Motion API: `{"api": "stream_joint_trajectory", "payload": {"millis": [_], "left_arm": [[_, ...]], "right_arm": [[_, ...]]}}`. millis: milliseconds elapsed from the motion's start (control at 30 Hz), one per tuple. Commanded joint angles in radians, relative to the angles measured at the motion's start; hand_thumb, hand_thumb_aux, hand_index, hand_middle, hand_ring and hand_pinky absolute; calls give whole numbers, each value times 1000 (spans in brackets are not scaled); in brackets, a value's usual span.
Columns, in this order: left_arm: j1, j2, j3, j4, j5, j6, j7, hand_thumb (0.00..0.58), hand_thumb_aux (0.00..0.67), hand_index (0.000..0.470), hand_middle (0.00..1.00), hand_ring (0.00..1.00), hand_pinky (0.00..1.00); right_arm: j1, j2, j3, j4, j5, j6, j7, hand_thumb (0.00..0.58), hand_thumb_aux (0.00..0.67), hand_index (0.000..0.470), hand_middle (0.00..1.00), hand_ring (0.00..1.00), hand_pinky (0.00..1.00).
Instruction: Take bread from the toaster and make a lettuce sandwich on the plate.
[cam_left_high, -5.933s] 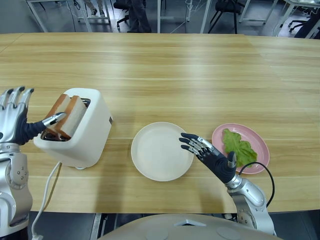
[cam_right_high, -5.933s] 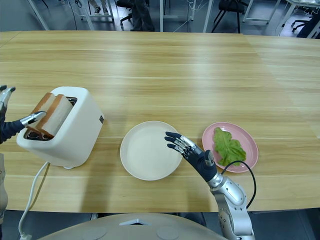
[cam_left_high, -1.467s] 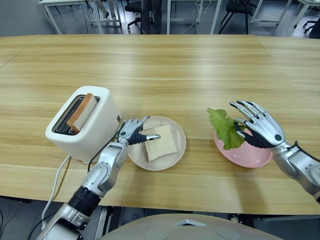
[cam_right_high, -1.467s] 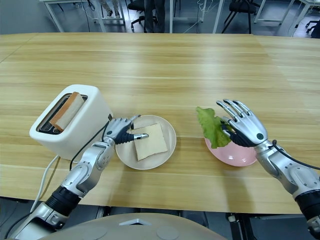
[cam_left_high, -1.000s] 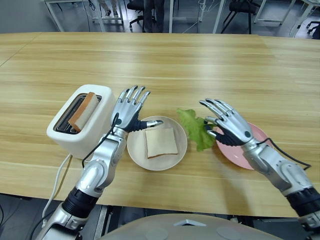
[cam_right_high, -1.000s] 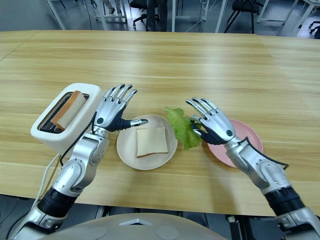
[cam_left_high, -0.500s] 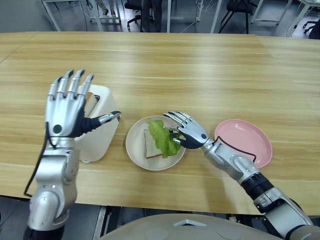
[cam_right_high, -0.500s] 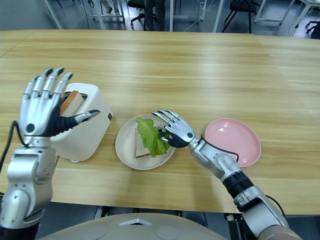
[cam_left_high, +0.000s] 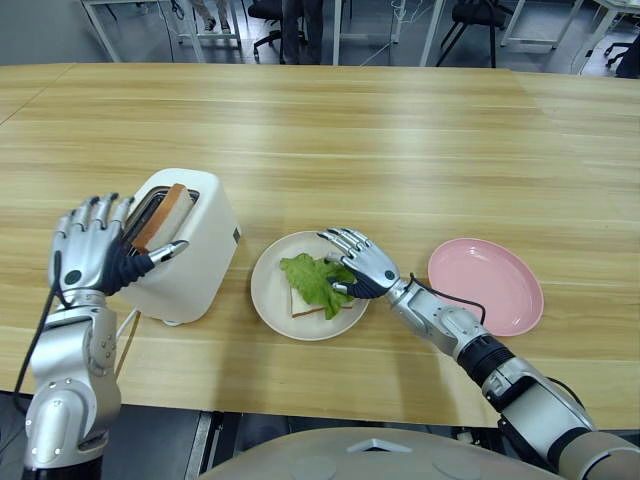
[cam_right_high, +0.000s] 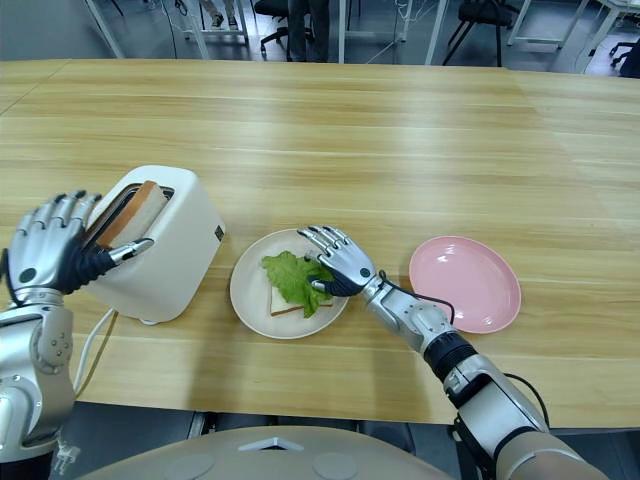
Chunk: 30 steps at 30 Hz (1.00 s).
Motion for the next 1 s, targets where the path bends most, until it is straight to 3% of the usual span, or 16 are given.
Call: {"api": "stream_joint_trajectory", "payload": {"millis": [33, 100, 133, 167, 200, 233, 267, 400, 433, 467, 500, 533, 1000], "left_arm": [[-32, -3, -41, 83, -28, 6, -24, 0, 0, 0, 0, 0, 0], [-48, 3, -55, 124, -35, 11, -28, 0, 0, 0, 0, 0, 0], [-56, 4, -56, 142, -42, 12, -22, 156, 97, 67, 0, 0, 0], [-63, 8, -57, 160, -49, 11, -15, 441, 342, 235, 0, 0, 0], [-69, 9, -55, 170, -60, 8, -8, 535, 483, 332, 0, 0, 0], [-75, 8, -53, 178, -75, 6, -2, 535, 483, 332, 0, 0, 0], [-79, 9, -53, 183, -85, 5, 3, 580, 670, 460, 0, 0, 0], [-103, 12, -47, 210, -140, -19, 32, 580, 670, 460, 0, 0, 0], [-109, 14, -42, 213, -153, -27, 46, 580, 670, 460, 133, 133, 133], [-113, 17, -36, 211, -162, -35, 62, 580, 670, 460, 133, 133, 133], [-119, 19, -27, 201, -172, -42, 78, 580, 670, 460, 612, 612, 612], [-122, 22, -20, 189, -181, -48, 89, 580, 670, 460, 1000, 1000, 1000], [-242, 37, 124, -61, -237, -137, 248, 580, 670, 460, 1000, 1000, 1000]], "right_arm": [[9, -5, 5, -44, 7, 15, -6, 0, 0, 0, 0, 0, 0], [23, -15, -3, -84, 15, 17, -5, 0, 0, 0, 0, 0, 0], [34, -20, -11, -110, 22, 16, -5, 0, 0, 0, 0, 0, 0], [44, -27, -18, -140, 29, 16, 2, 0, 0, 0, 0, 0, 0], [55, -34, -25, -168, 37, 15, 8, 0, 0, 0, 0, 0, 0], [66, -40, -34, -196, 46, 14, 15, 0, 0, 0, 0, 0, 0], [76, -46, -39, -223, 51, 15, 22, 0, 0, 0, 0, 0, 0], [117, -66, -61, -321, 76, 13, 48, 0, 0, 0, 0, 0, 0], [127, -69, -66, -345, 81, 12, 58, 0, 0, 0, 0, 0, 0], [137, -73, -70, -365, 85, 11, 65, 0, 0, 0, 0, 0, 0], [146, -76, -75, -386, 88, 10, 73, 0, 0, 0, 0, 0, 0], [153, -79, -79, -403, 91, 9, 82, 0, 0, 0, 0, 0, 0], [220, -97, -95, -479, 109, -44, 94, 0, 0, 0, 0, 0, 0]]}}
